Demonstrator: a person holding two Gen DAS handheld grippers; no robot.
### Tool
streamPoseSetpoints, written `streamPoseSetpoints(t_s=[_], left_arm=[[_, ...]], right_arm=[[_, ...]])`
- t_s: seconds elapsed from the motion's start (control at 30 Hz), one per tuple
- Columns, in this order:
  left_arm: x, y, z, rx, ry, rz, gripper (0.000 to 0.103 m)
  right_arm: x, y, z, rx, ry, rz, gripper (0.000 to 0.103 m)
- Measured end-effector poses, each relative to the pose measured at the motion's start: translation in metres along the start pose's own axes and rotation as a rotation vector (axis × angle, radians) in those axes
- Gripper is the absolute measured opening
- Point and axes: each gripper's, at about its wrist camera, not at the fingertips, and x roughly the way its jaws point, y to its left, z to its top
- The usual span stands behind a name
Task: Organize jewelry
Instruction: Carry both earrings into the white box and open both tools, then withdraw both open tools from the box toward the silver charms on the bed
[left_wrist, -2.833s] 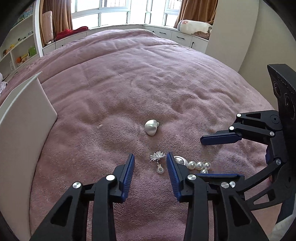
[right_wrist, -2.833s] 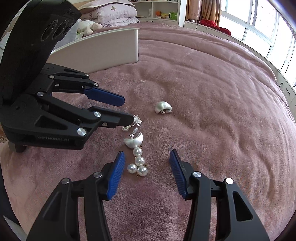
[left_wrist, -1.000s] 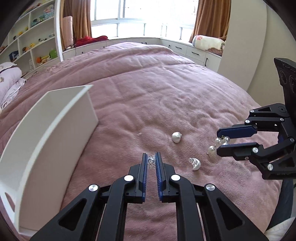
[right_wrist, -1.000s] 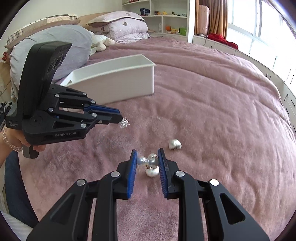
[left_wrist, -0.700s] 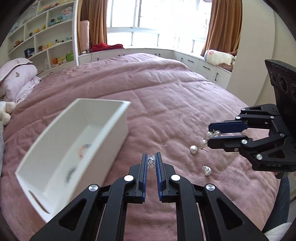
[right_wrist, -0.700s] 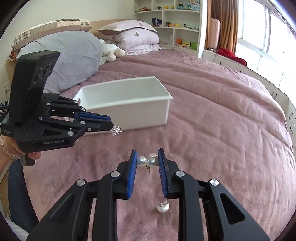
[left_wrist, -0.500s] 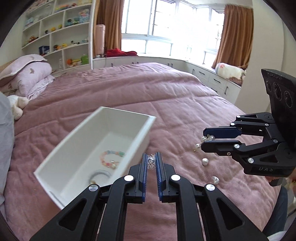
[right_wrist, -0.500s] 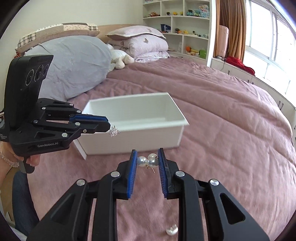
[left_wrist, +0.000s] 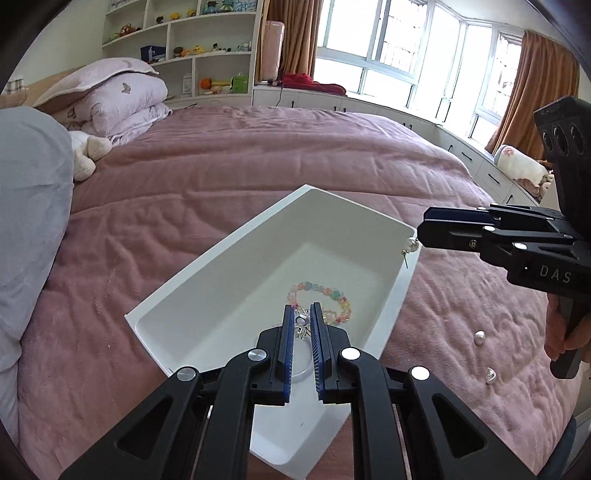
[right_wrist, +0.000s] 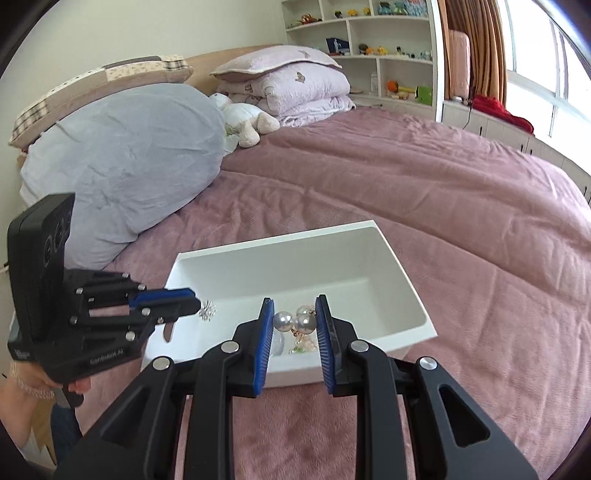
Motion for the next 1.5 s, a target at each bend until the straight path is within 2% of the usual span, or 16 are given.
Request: streamPoseSetpoints(t_s=[0.17, 0.43, 0.73, 0.83, 0.93, 1.0, 1.03, 1.2, 1.27, 1.37, 1.5], left_arm=[[0.024, 0.006, -0.009, 0.013, 0.074, 0.054, 0.014], [0.041, 0.023, -0.028, -0.027, 0.115, 0.043, 0.014], [0.041, 0.025, -0.025, -0.02, 0.106, 0.058, 0.015], [0.04, 0.023, -0.024, -0.015, 0.102, 0.067, 0.022], [0.038, 0.02, -0.023, -0.011, 0.094, 0.07, 0.024], [0.036, 0.018, -0.022, -0.012, 0.086, 0.067, 0.024], [0.034, 0.017, -0.021, -0.011, 0.081, 0.068, 0.025], [0.014, 0.012, -0.011, -0.018, 0.033, 0.062, 0.025], [0.002, 0.006, -0.007, -0.008, 0.005, 0.056, 0.029], [-0.019, -0.012, -0.003, 0.032, -0.039, 0.04, 0.034], [-0.041, -0.041, -0.003, 0.074, -0.087, -0.008, 0.037]], right_arm=[[0.04, -0.011, 0.0, 0.072, 0.048, 0.006, 0.023], [0.08, -0.013, -0.015, 0.095, 0.093, -0.026, 0.023], [0.089, -0.009, -0.015, 0.068, 0.096, -0.05, 0.024], [0.089, -0.007, -0.014, 0.056, 0.095, -0.059, 0.025], [0.088, -0.007, -0.013, 0.057, 0.096, -0.057, 0.026], [0.085, -0.006, -0.011, 0.053, 0.091, -0.059, 0.031], [0.084, -0.006, -0.011, 0.053, 0.088, -0.064, 0.038], [0.064, -0.005, -0.005, 0.045, 0.054, -0.058, 0.04], [0.051, -0.005, -0.003, 0.038, 0.033, -0.062, 0.05], [0.018, -0.008, -0.004, 0.011, -0.011, -0.085, 0.064], [-0.035, -0.022, -0.023, 0.0, -0.059, -0.109, 0.067]])
